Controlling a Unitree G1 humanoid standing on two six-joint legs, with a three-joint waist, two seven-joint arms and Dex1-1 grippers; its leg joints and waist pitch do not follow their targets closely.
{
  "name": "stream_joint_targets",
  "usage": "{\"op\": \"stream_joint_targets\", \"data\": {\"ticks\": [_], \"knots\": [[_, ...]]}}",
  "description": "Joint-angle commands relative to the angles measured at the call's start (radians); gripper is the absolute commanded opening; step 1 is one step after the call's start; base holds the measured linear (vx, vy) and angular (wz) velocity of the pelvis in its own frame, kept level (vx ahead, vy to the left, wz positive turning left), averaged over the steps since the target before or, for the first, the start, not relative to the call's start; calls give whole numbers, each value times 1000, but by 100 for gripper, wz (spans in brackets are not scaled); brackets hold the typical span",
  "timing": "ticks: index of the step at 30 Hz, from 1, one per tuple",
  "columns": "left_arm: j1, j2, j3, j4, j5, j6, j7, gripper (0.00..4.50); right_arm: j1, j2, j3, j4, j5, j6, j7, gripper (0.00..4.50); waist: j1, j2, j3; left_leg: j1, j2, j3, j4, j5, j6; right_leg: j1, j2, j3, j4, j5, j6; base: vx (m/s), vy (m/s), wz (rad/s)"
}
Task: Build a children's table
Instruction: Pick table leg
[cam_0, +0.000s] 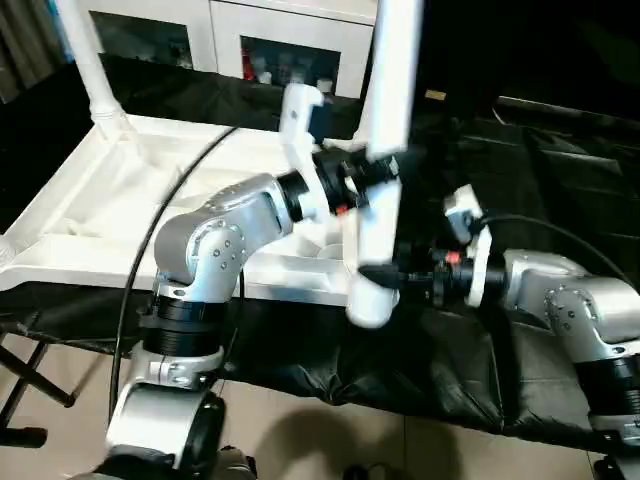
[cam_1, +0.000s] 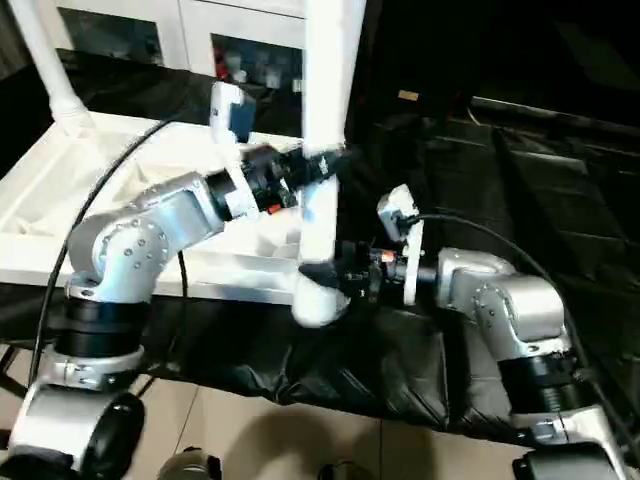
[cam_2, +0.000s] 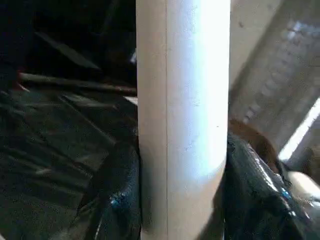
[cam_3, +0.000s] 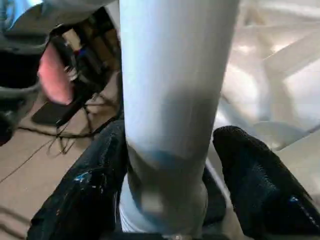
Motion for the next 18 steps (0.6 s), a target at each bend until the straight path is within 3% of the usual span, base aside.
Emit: {"op": "stream_joint_targets", "data": {"ticks": [1,10,11,15,16,18], "knots": [[-15,-2,-18,-23,-16,8,-19,182,-22,-17,10,1,-6,4,24,296,4,-4,-97,16,10,-2,-65,-146,-3,65,-55,22,-81,-211,-182,0,0,0],[-22,0,-30,-10,-17,1,-39,182,-30,-25,54,9,-9,5,89,296,6,-7,-99,15,10,-2,-64,-137,1,67,-56,22,-79,-204,-186,0,0,0],[-24,1,-30,-8,-17,0,-41,182,-29,-27,56,10,-9,6,93,268,6,-6,-98,16,10,-2,-64,-135,2,66,-55,22,-79,-204,-187,0,0,0],[-26,5,-32,-6,-17,0,-46,182,-28,-29,58,16,-8,9,100,242,7,-6,-99,16,10,-2,-63,-138,-1,67,-56,22,-80,-213,-186,0,0,0],[-27,5,-32,-5,-17,1,-47,182,-28,-29,58,17,-7,12,101,242,8,0,-98,15,9,-3,-64,-139,-3,67,-56,22,-79,-212,-186,0,0,0],[-28,5,-30,-4,-18,1,-47,182,-26,-30,56,17,-4,17,102,219,7,-4,-98,16,9,-3,-64,-145,-3,67,-54,22,-81,-215,-184,0,0,0]]}}
